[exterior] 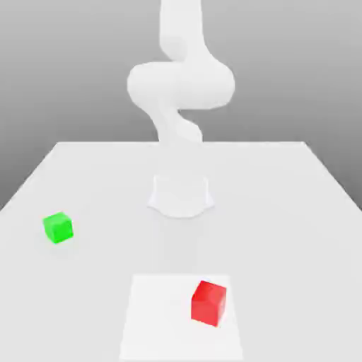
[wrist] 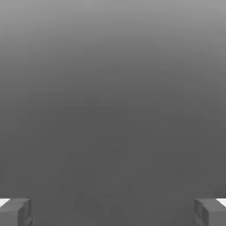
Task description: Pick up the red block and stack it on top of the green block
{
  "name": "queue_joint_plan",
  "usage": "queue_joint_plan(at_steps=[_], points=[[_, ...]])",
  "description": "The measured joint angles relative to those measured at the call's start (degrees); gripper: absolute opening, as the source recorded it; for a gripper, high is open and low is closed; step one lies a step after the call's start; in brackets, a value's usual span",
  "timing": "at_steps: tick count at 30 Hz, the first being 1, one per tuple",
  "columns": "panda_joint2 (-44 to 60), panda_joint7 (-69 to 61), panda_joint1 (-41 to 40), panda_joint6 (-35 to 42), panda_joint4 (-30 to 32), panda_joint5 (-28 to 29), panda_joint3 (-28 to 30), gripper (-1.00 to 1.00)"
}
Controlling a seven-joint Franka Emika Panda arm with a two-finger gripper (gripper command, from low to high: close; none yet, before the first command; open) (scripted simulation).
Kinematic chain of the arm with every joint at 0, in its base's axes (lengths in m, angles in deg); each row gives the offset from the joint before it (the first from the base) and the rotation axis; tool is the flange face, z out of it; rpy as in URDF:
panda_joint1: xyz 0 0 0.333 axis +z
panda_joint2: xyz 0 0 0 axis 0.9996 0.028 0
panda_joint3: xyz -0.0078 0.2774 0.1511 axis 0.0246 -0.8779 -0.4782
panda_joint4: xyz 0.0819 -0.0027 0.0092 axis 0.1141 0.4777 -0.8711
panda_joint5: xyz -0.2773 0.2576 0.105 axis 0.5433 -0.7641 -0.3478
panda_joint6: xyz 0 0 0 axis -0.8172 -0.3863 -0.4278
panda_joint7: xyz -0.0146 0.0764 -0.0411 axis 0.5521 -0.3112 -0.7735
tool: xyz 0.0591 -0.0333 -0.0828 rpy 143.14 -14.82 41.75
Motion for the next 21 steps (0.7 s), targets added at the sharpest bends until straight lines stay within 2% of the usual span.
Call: queue_joint_plan(at_steps=[12,21], points=[[25.29,14.18,-1.54,-13.73,12.04,-1.51,-5.49,0.0],[44.1,27.32,-0.53,-24.23,20.26,2.06,-6.76,0.0]])
